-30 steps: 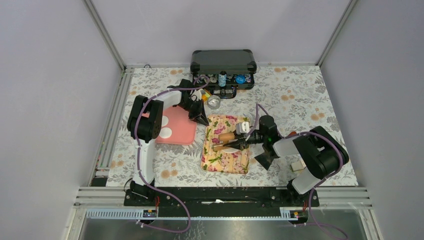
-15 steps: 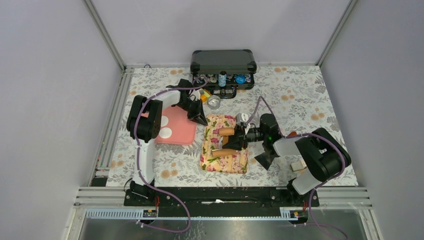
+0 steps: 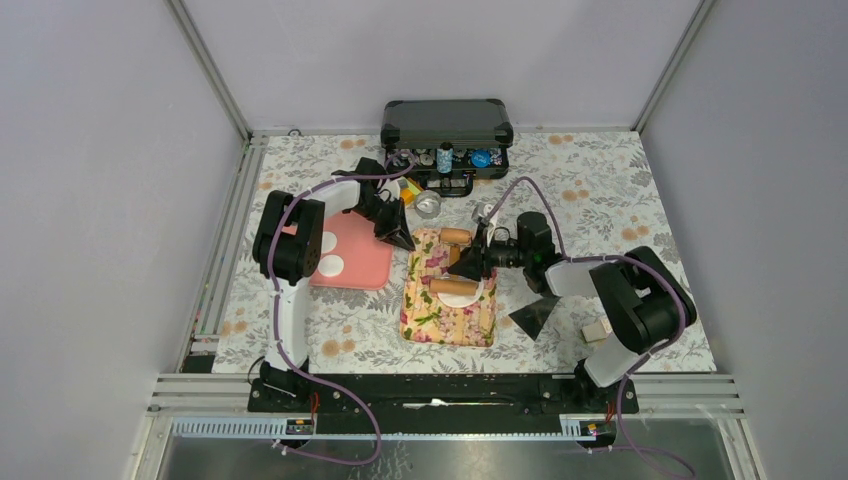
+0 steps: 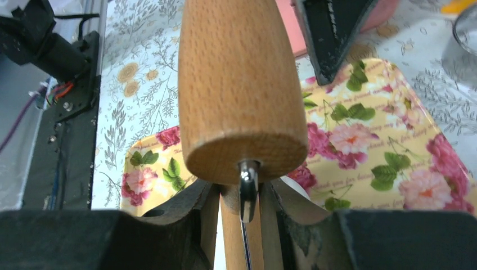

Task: Roll out the dumpling wrappers from the dough
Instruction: Flatten out the dough on the work surface.

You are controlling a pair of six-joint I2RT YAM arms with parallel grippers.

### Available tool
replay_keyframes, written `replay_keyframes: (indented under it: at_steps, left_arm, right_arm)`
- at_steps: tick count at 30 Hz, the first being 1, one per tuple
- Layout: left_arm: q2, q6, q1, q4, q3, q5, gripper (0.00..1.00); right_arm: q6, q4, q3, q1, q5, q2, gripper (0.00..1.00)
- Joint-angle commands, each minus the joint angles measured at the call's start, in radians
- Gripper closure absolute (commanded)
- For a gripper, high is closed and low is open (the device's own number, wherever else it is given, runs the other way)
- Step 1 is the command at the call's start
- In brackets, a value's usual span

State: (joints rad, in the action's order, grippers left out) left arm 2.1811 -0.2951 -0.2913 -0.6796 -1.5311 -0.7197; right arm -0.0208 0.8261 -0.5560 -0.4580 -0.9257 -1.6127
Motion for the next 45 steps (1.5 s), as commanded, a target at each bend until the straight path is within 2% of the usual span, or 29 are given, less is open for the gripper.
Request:
replay_keyframes:
  at_steps: [1,9,20,26,33,38,41,43,45]
  left_arm:
    - [-0.058,0.017,0.011,0.029,-0.009,0.008,1.0]
    - [-0.058,0.021,0.012,0.023,-0.018,0.01,1.0]
    - [-0.057,0.027,0.023,0.012,-0.032,0.016,1.0]
    - [-0.055,0.024,0.024,0.005,-0.042,0.017,1.0]
    - [-0.059,0.022,0.026,0.002,-0.044,0.02,1.0]
    - [-0.058,0.017,0.026,0.002,-0.044,0.019,1.0]
    - [-0.058,0.017,0.026,0.003,-0.04,0.017,1.0]
    - [-0.057,0.017,0.026,0.005,-0.036,0.017,1.0]
    - [-0.057,0.017,0.026,0.006,-0.034,0.016,1.0]
  right_arm:
    - [0.088,-0.015,-0.04,0.042,0.005,-0.053,1.0]
    - [0.261,0.032,0.0,0.044,-0.13,-0.143,1.0]
    - [0.196,-0.051,0.037,0.044,-0.143,-0.158,1.0]
    - [0.294,0.141,0.092,0.044,-0.25,-0.166,1.0]
    - [0.281,0.178,0.123,0.041,-0.297,-0.15,1.0]
    - [0.149,0.02,0.106,0.034,-0.249,-0.119,1.0]
    - [0.19,0.083,0.102,0.035,-0.281,-0.095,1.0]
    - [0.178,0.068,0.081,0.035,-0.249,-0.056,1.0]
    - [0.08,-0.039,0.036,0.035,-0.182,-0.023,1.0]
